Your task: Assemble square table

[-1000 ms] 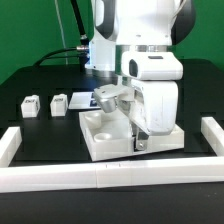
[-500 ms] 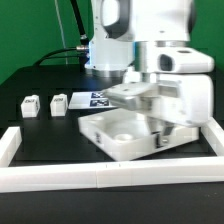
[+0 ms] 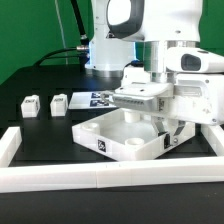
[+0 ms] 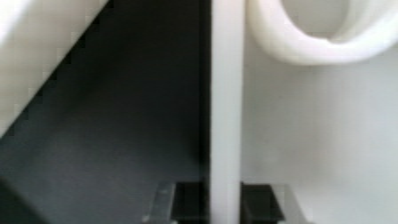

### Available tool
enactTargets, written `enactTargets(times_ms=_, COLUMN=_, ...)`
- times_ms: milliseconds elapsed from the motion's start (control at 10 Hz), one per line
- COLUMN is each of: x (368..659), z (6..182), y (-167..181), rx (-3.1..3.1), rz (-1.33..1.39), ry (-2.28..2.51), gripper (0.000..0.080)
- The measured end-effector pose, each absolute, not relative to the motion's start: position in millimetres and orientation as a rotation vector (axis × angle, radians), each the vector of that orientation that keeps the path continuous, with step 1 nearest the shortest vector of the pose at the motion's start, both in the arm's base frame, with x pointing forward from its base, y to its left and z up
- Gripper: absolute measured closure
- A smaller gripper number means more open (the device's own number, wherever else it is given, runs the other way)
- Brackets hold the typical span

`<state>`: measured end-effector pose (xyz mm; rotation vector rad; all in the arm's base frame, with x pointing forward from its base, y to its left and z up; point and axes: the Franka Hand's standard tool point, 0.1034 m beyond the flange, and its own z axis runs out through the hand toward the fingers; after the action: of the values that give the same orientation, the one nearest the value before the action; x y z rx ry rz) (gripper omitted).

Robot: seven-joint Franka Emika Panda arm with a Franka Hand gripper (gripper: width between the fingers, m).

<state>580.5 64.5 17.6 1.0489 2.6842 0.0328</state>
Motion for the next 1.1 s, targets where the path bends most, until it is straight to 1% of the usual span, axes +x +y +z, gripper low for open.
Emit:
enactTargets(times_ms=200, x=578, z=17.6, y=65, rx=0.625, rz=-0.034, ry=2.81, gripper=0.0729)
enactTargets(times_ms=600, x=576, z=17.1, y=63, rx=0.305, rz=-0.097, ry=2.868, gripper=0.0736)
enactTargets(times_ms=700, x=575, z=16.9, y=63, rx=0.066, rz=-0.162, ry=2.905, gripper=0.0736)
enactTargets(times_ms=1000, x=575, z=18.3, y=86, rx=-0.205, rz=-0.238, ry=2.968, gripper=0.0732)
enactTargets(times_ms=1100, x=576, z=19.8, y=89, rx=-0.089, rz=-0.219, ry=2.969, gripper=0.0732)
